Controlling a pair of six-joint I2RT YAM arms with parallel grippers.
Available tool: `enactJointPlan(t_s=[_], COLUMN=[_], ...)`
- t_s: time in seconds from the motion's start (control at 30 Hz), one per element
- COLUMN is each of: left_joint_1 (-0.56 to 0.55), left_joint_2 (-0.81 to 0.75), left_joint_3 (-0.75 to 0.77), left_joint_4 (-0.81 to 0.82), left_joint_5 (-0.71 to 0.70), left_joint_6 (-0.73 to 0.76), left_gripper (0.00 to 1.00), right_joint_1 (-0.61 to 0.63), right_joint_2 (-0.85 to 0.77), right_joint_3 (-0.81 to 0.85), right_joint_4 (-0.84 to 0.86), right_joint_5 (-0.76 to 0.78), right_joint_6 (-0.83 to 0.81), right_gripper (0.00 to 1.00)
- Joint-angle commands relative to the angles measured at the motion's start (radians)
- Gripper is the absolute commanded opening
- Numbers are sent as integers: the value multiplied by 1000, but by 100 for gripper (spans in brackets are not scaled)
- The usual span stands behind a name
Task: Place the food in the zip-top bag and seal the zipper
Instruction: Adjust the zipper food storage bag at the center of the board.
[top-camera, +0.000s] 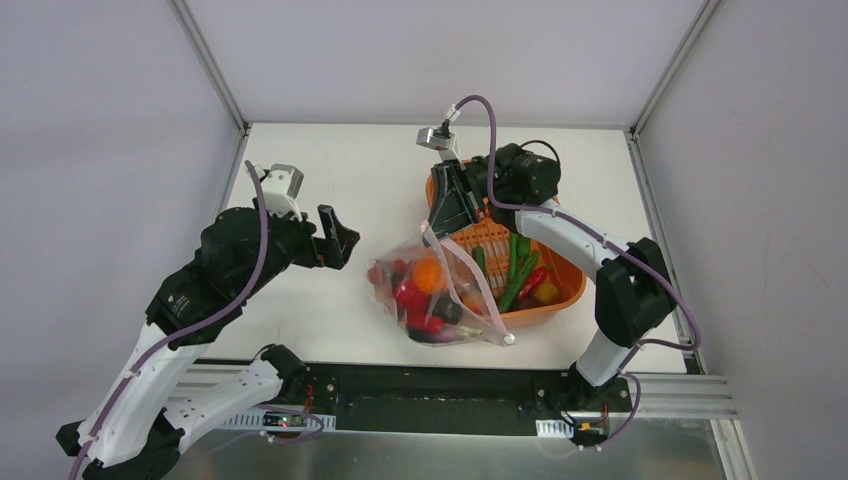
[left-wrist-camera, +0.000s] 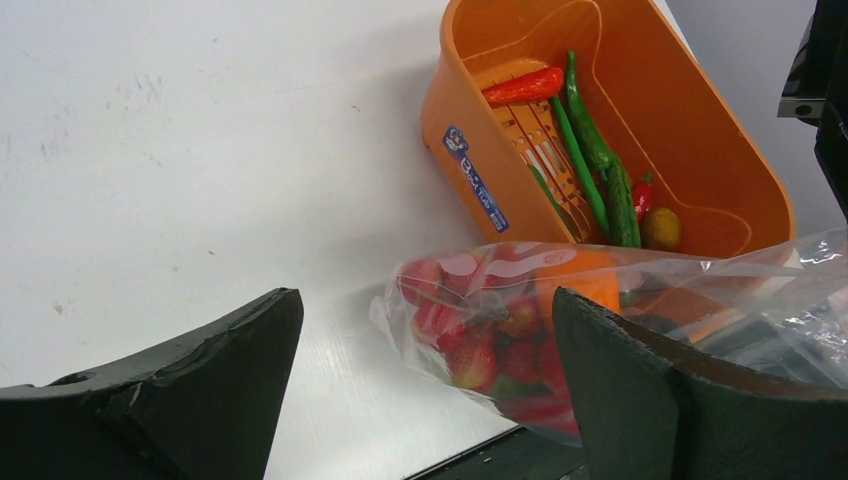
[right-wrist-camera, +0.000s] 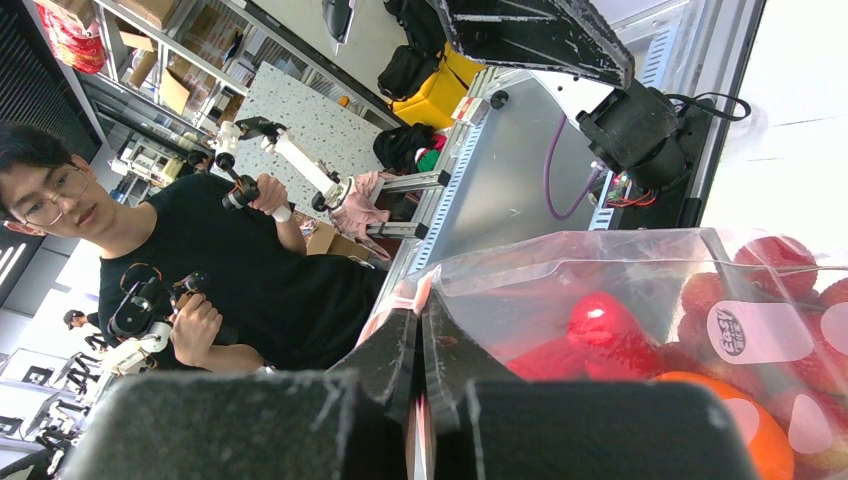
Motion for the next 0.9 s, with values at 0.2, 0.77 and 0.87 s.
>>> enactJointPlan(t_s=[0.2,0.77,0.87], left_joint_1=[11,11,11], left_joint_2=[13,1,-12], left_joint_3=[29,-13,-48], left_joint_4=[44,85,114], left_joint_5=[35,77,85], left_joint_6=[-10,-15,-10], left_gripper=[98,97,97], right_joint_1=[7,77,106], right_joint_2=[-47,-210,-266], right_joint_3=[10,-86,-104], right_joint_4=[211,211,211], right_joint_5=[-102,-102,-102], right_joint_6=[15,32,41], right_gripper=[0,0,0])
